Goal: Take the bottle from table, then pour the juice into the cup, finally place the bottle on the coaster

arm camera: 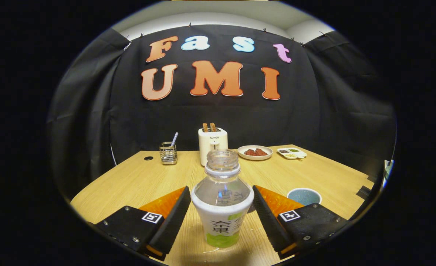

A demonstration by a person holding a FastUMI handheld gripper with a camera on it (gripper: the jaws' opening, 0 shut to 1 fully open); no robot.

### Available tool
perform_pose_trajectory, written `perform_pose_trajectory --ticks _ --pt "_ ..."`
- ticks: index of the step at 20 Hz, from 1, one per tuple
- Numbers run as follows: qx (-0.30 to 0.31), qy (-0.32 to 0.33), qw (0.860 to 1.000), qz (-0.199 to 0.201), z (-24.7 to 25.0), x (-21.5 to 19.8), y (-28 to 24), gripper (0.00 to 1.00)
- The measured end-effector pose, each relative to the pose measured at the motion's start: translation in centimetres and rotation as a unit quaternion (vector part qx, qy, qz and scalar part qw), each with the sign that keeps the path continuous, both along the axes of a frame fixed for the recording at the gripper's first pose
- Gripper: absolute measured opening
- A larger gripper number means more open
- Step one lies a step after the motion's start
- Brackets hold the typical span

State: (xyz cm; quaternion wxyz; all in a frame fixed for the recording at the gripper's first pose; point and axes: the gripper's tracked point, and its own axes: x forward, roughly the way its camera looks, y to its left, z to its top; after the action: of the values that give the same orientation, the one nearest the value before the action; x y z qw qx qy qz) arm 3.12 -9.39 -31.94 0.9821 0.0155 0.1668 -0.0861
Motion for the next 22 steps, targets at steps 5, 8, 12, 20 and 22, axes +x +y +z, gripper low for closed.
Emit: perform_pose_trajectory --ticks 5,8,12,20,22 --pt "0.002 0.011 1.000 -0.008 -2.3 -0.2 -0.8 0.98" --pt "-0.006 0.005 1.000 -0.008 -2.4 0.1 -0.9 0.67" --pt "-0.019 0.017 1.000 -0.017 -2.4 -0.2 -1.5 0.57" --pt "0.073 0.002 0.997 -0.020 0.0 0.3 -0.3 0.57" --pt "0.111 -0.009 0.993 -0.023 0.9 0.6 0.1 0.57"
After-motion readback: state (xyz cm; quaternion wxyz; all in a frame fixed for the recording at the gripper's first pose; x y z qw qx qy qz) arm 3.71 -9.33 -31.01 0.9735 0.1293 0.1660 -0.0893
